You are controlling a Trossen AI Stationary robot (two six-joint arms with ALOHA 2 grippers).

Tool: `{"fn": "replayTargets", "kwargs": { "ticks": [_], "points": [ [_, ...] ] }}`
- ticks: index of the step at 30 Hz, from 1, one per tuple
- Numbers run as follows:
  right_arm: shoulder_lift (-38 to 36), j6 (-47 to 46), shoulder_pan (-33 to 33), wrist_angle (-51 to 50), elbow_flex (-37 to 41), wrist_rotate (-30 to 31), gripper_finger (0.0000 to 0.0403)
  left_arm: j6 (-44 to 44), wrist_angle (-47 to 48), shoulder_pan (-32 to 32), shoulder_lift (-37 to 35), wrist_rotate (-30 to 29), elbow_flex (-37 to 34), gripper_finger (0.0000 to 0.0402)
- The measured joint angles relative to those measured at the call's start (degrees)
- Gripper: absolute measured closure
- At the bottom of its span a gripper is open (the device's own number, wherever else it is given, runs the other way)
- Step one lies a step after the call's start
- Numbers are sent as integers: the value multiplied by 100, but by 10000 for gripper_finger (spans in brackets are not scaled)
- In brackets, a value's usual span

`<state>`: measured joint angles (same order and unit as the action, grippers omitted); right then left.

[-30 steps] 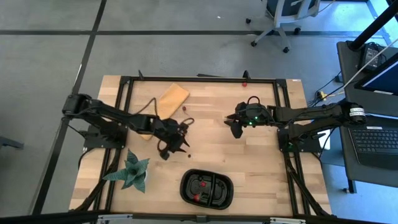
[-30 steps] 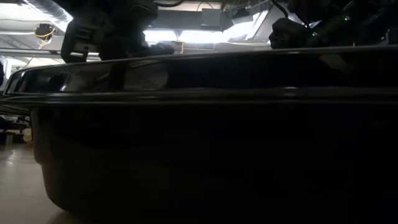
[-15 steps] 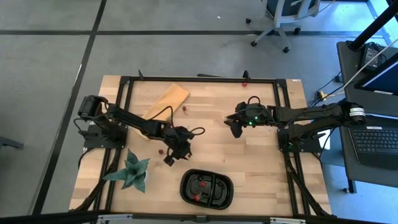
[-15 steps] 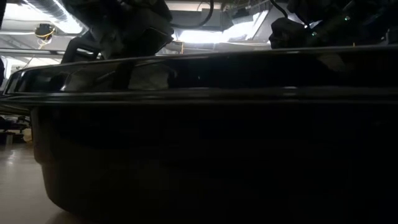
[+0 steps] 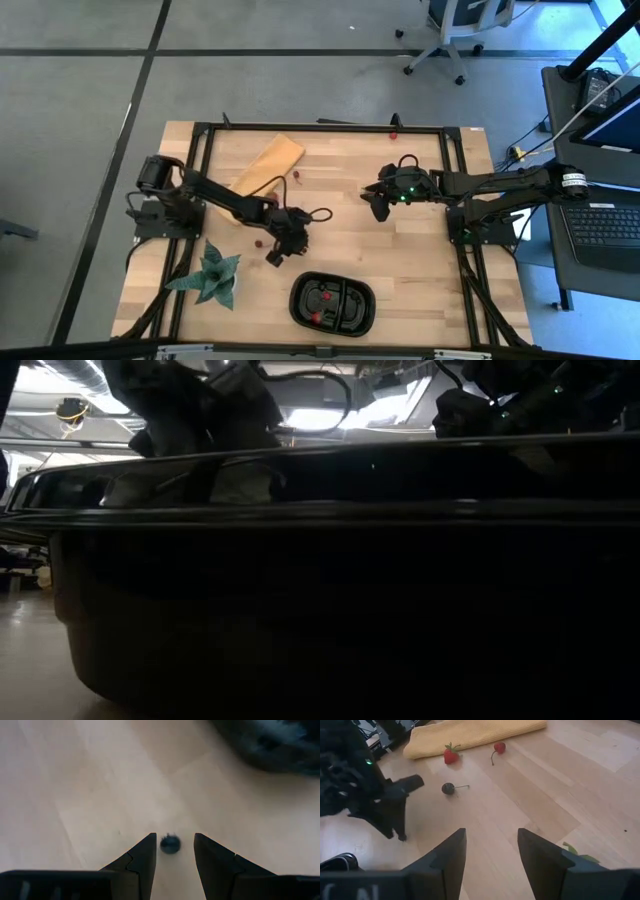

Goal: Pick and placing Produce into tupperware
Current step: Put the blueberry into the black container

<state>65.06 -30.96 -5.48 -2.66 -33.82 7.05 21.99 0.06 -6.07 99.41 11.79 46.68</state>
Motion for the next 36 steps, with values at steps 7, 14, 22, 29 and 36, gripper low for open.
{"fn": "replayTargets", "kwargs": {
  "ticks": [7, 14, 22, 29, 36],
  "points": [
    [2, 9, 0, -2, -2, 0, 222, -107, -158, -11, 305, -269, 15, 277],
    [2, 13, 0, -14, -2, 0, 222, -90, -170, -37, 291, -288, 12, 292],
    [2, 130, 0, -16, -2, 2, 222, -88, -151, -42, 291, -267, 9, 352],
    [2, 139, 0, -17, -2, 2, 222, -93, -158, -42, 291, -280, 4, 341],
    [2, 142, 0, -17, -2, 2, 222, -91, -180, -42, 293, -291, 0, 347]
  ]
}}
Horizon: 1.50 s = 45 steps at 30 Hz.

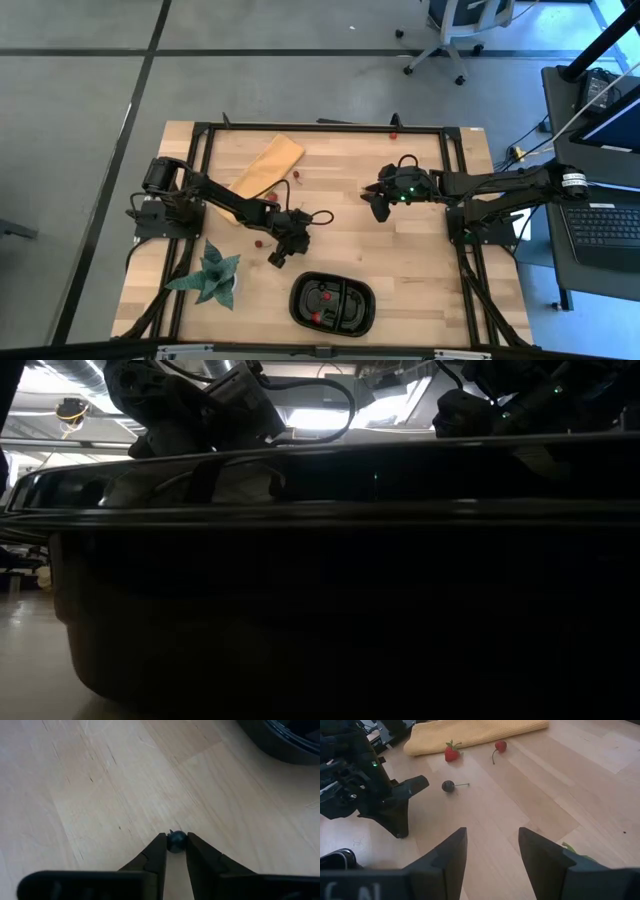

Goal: Pick and placing Produce into tupperware
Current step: Put the blueberry into the black container

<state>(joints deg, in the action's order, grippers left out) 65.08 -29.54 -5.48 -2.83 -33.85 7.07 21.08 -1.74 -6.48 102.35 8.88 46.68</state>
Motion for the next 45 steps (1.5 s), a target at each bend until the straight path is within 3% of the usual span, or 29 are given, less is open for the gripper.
{"fn": "replayTargets", "kwargs": {
  "ticks": [11, 17, 29, 45],
  "points": [
    [0, -9, 0, -2, 0, 0, 222, 4, -5, 2, -31, -81, 0, 349],
    [0, -20, 0, -1, 0, 0, 222, 172, 106, 23, -303, -558, -17, 353],
    [0, -268, -2, 0, 0, -2, 222, -234, 84, 9, -492, -454, 72, 353],
    [0, -323, 199, 0, 0, -20, 222, -902, 115, -747, -339, -531, 2154, 347]
  ]
}}
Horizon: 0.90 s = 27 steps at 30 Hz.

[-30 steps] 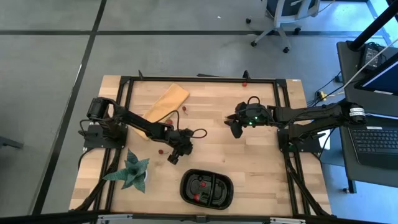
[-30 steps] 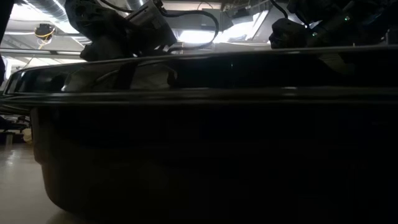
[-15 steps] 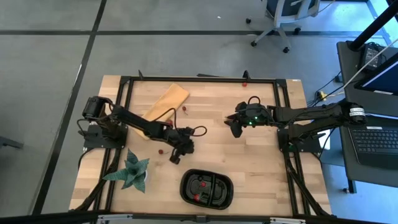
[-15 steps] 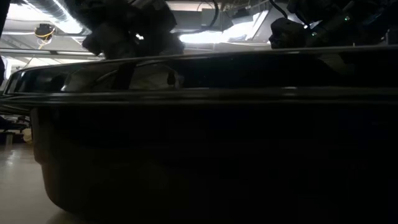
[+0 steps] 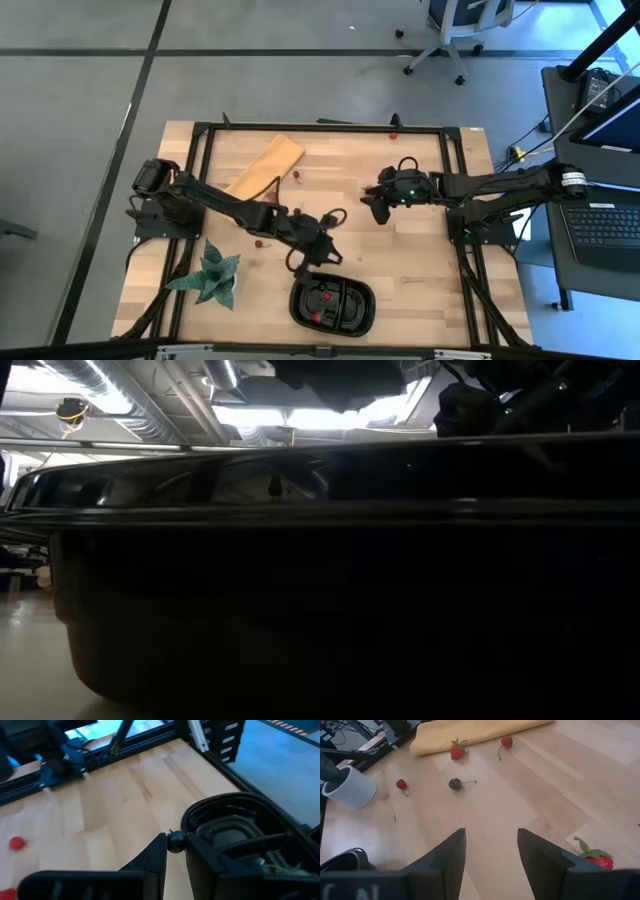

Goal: Pick and placing Produce into tupperware
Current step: Put the blueberry into the black container

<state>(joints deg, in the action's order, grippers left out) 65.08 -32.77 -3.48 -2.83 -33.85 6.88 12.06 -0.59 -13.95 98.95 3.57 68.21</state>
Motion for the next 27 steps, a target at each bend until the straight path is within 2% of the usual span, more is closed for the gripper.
{"fn": "replayTargets", "kwargs": {
  "ticks": [3, 18, 27],
  "points": [
    [0, 0, 51, 0, 0, -7, 222, -121, 5, -168, 339, -142, 303, 347],
    [0, -146, 533, -194, 0, -3, 222, -597, 58, -748, 2168, -94, 2039, 347],
    [0, -151, 767, -337, 0, 4, 222, -1055, 195, -822, 2551, -7, 2187, 347]
  ]
}}
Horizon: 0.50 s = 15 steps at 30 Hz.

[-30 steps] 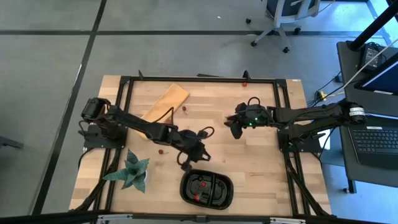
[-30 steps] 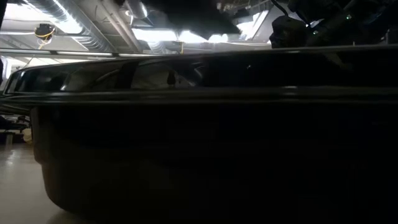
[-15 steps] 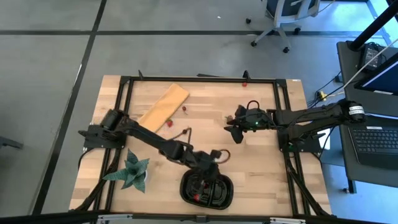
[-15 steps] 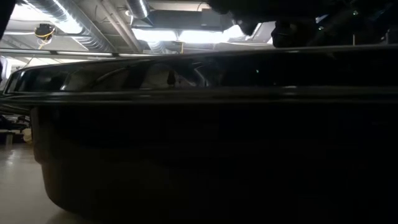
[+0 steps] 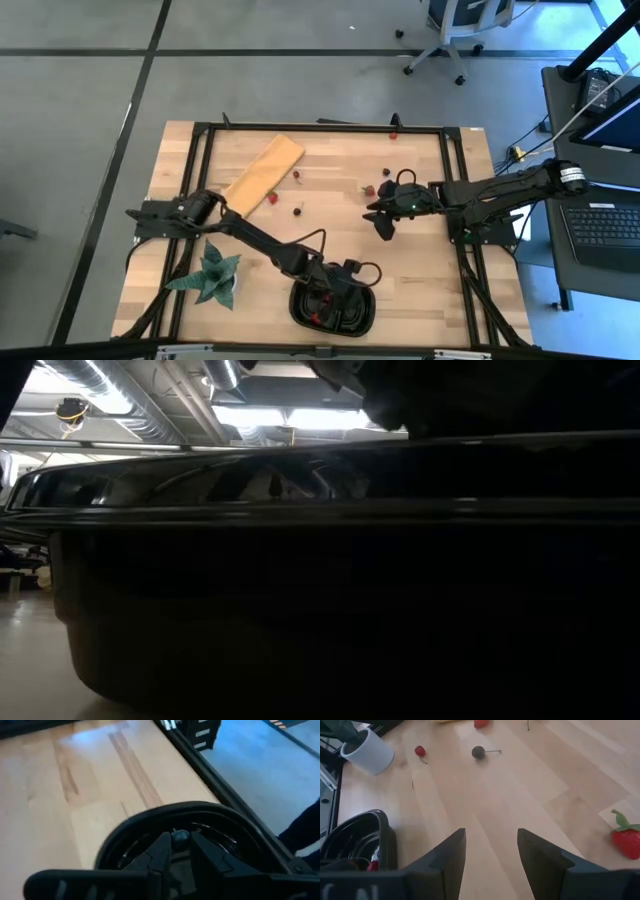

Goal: Pick and placing Produce into tupperware
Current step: Put the blueberry into the black container

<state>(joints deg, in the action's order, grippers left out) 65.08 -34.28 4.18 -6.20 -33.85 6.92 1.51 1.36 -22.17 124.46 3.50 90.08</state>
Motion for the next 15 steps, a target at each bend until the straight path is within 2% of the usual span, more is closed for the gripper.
{"fn": "replayTargets", "kwargs": {
  "ticks": [15],
  "points": [
    [0, 10, 13, 0, 0, 2, 222, -105, 121, 20, -13, 49, 3, 346]
  ]
}}
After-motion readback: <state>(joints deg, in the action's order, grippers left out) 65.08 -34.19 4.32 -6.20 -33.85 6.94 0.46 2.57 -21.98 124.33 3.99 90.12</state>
